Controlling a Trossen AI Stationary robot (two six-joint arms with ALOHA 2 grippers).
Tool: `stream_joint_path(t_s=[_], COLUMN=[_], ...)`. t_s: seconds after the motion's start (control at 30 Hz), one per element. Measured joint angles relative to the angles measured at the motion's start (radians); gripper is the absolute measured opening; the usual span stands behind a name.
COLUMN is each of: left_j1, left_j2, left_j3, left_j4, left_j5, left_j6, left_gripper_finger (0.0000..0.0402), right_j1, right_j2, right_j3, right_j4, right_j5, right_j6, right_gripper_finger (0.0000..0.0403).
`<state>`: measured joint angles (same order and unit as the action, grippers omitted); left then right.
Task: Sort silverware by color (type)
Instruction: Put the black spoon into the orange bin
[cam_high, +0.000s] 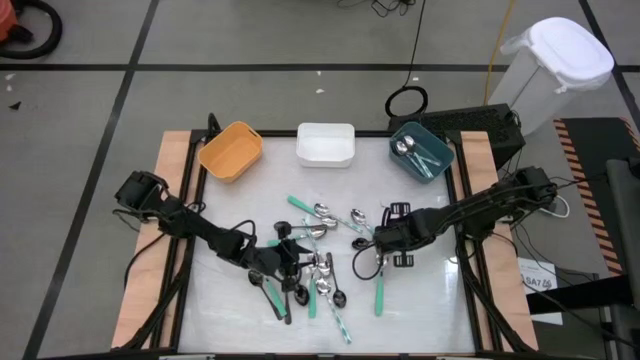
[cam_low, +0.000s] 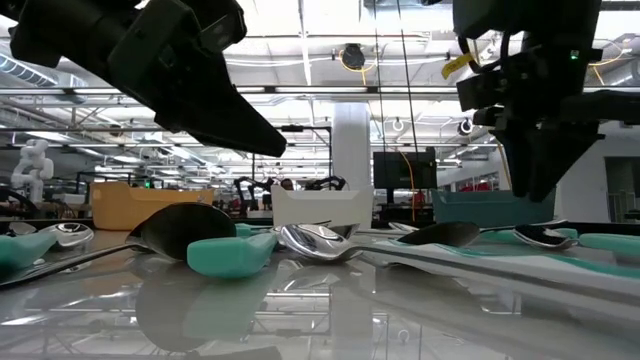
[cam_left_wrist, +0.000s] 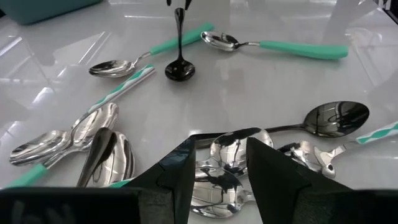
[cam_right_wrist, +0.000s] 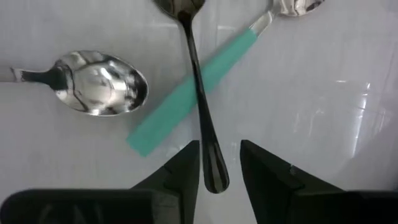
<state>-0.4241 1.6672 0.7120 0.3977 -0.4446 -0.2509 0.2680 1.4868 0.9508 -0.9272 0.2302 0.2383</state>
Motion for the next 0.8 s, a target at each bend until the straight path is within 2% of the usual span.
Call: stream_joint_path(t_s=[0.17,0.33,0.6,0.8], left_j1=[-0.004,-0.003,-0.003,-0.003], left_j2=[0.0,0.0,0.0,0.0], left_j3=[0.0,0.0,0.0,0.0], left_j4=[0.001,0.002,0.004,0.004], left_j5=[0.0,0.0,0.0,0.0], left_j6=[-0.011,-0.016,-0.016,-0.016], left_gripper_finger=[0.0143,0.0143,0.0143,0.0143], right_j1=[0.0,0.0,-0.005,-0.021], right_j2=[0.0,0.0,0.0,0.0], right_j3=[-0.006,-0.068,-0.15,-0.169], right_j4=[0.011,0.038,0.063,0.112], right_j5=[0.0,-0.025,-0.022,-0.024], right_j6=[0.001,0.005,0.011,0.008], right_gripper_finger=[0.0137,0.0149,0.0149,0.0127])
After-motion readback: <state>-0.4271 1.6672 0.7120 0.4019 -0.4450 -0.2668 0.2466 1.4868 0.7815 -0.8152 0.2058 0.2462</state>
